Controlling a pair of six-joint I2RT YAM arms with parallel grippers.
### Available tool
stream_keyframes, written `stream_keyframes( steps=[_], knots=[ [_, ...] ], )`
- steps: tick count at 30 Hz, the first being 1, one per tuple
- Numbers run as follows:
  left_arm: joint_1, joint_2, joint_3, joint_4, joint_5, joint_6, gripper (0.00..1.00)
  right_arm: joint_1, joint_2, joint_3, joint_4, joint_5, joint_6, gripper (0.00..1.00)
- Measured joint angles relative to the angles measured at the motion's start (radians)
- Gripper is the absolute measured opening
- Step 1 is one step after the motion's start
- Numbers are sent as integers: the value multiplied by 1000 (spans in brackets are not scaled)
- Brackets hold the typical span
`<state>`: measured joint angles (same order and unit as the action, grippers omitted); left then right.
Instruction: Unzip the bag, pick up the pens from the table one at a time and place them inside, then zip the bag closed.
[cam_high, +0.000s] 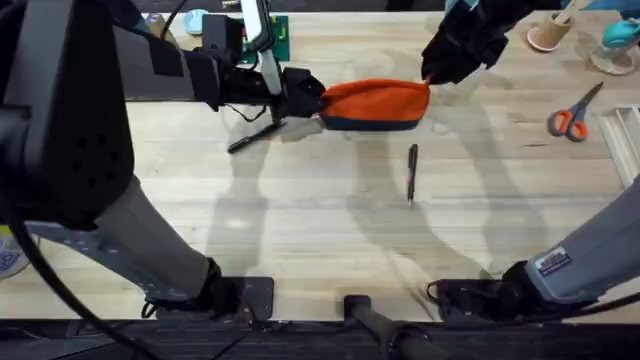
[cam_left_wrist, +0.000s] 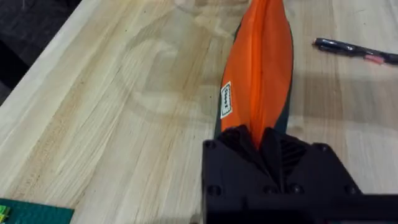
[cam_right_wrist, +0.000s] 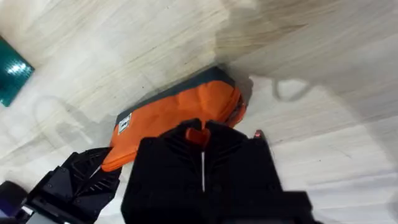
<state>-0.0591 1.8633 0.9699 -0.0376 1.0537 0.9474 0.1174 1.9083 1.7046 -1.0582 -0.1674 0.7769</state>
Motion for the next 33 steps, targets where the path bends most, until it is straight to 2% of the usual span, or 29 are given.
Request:
stream_keyframes(
  steps=[33],
  knots=[
    [9, 0, 0, 0, -1, 0, 41, 126, 0, 0, 116, 26, -113, 31]
  ],
)
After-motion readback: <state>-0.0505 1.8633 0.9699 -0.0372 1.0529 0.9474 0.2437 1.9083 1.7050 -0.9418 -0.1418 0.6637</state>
